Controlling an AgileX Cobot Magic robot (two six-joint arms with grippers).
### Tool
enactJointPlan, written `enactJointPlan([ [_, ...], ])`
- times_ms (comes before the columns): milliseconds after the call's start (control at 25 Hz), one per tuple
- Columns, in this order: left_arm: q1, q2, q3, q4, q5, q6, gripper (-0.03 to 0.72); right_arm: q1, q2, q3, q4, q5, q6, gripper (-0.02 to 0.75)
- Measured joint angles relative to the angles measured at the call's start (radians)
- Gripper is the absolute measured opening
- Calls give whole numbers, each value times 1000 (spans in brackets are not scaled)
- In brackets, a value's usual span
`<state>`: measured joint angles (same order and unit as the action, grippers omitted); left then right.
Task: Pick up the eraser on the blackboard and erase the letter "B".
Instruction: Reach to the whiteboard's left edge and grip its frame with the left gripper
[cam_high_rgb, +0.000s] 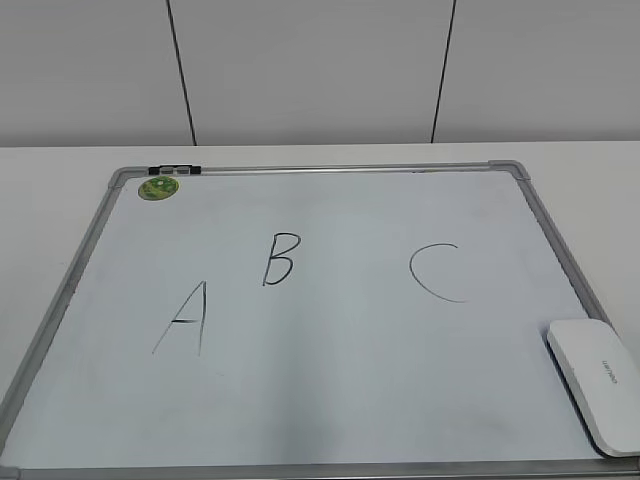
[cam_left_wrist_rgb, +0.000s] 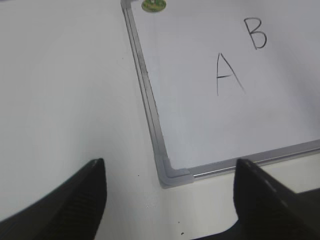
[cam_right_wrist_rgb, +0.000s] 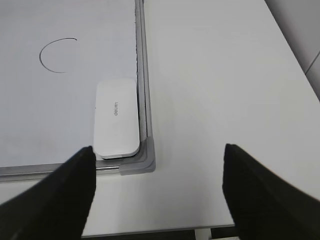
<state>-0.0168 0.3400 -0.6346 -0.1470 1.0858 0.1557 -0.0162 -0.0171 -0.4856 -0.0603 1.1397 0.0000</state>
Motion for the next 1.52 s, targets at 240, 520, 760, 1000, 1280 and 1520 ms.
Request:
enactJointPlan([
  [240, 0, 336, -72, -11, -118, 0, 586, 0, 0, 0, 0, -2, 0, 587],
  [520, 0, 731, -202, -13, -188, 0, 586, 0, 0, 0, 0, -2, 0, 587],
  [760, 0, 1021, -332, -17, -205, 0, 585, 0, 0, 0, 0, -2, 0, 587],
  [1000, 0, 1236, -433, -23, -220, 0, 505, 0, 0, 0, 0, -2, 0, 587],
  [1280, 0, 1403, -483, -38, -269, 0, 463, 0, 0, 0, 0, -2, 0, 587],
  [1520, 0, 1456, -485, -42, -325, 2, 459, 0, 0, 0, 0, -2, 0, 586],
])
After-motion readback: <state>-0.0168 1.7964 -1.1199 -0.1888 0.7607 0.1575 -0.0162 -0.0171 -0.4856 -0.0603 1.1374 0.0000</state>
